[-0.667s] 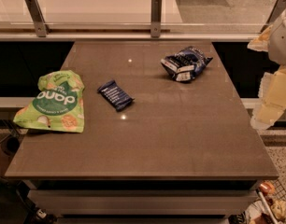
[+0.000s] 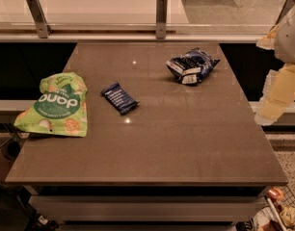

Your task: Move blue chip bag near green rice chip bag

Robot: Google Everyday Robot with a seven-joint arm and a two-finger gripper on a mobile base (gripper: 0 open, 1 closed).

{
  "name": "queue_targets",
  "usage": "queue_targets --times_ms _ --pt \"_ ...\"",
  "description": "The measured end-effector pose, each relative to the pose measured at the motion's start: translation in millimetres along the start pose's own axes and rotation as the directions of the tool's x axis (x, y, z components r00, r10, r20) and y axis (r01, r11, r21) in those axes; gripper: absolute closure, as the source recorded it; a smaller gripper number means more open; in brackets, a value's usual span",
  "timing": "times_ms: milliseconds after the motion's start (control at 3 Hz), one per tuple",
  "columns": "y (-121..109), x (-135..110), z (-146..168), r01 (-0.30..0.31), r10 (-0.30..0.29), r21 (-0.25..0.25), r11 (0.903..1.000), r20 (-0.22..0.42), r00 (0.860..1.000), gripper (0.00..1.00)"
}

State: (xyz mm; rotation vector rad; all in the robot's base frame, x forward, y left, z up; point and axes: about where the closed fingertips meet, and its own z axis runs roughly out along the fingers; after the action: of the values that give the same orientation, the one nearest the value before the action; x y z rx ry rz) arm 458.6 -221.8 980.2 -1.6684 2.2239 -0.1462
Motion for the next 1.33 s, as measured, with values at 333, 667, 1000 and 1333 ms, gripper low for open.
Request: queue_targets --times_ms 333,667,1000,1333 --pt "-36.3 0.4 16.5 -0.022 0.023 0.051 0.9984 -0.006 1.0 0.0" --pt "-75.5 -0.4 31.1 -0.029 0.028 0.1 0.9946 0.013 1.0 0.0" --pt "-113.6 -2.0 48.1 -0.059 0.051 0.12 0.991 0.074 0.996 0.0" --pt "-141.2 -8.0 75.4 -0.106 0.09 0.106 0.9887 0.148 0.985 0.0"
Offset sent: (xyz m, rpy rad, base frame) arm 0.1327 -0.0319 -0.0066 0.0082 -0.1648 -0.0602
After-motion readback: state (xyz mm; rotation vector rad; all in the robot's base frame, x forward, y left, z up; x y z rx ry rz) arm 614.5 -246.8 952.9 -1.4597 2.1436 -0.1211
